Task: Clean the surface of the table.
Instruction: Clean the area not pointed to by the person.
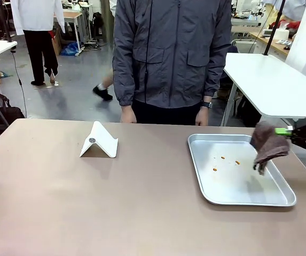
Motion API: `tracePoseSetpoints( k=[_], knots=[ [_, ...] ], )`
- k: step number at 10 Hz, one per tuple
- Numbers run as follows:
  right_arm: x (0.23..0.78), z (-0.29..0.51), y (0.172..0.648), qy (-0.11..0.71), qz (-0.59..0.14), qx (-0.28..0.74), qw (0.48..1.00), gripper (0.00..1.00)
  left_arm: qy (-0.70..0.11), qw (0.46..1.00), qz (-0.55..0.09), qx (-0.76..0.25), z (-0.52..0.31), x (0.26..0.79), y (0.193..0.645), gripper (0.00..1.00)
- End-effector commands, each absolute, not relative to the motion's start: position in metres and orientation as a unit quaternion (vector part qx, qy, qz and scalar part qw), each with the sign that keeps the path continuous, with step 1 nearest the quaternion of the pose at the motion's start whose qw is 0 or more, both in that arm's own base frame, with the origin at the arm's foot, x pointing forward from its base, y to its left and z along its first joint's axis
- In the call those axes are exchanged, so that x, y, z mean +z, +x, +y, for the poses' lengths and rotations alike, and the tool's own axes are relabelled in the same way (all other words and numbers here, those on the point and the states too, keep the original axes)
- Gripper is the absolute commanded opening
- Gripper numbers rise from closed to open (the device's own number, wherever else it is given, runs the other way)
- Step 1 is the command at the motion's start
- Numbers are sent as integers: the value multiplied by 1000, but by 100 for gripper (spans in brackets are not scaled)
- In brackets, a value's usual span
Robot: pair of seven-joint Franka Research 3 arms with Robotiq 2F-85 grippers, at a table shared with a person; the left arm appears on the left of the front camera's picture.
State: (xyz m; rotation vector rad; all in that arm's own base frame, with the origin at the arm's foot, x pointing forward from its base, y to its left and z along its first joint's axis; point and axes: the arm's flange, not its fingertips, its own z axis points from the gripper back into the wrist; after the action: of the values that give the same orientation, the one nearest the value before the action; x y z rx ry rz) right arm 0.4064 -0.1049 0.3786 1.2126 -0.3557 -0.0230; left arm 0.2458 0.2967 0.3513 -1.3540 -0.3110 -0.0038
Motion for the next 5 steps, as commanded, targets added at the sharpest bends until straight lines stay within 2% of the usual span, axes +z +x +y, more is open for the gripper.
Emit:
tracePoseSetpoints(
  k=[1,5],
  knots=[
    [376,-101,436,479,-177,34,859,6,-625,768,-144,6,296,356,246,20],
    [382,-95,462,405,-209,89,886,6,-625,768,-144,6,296,356,246,20]
  ],
)
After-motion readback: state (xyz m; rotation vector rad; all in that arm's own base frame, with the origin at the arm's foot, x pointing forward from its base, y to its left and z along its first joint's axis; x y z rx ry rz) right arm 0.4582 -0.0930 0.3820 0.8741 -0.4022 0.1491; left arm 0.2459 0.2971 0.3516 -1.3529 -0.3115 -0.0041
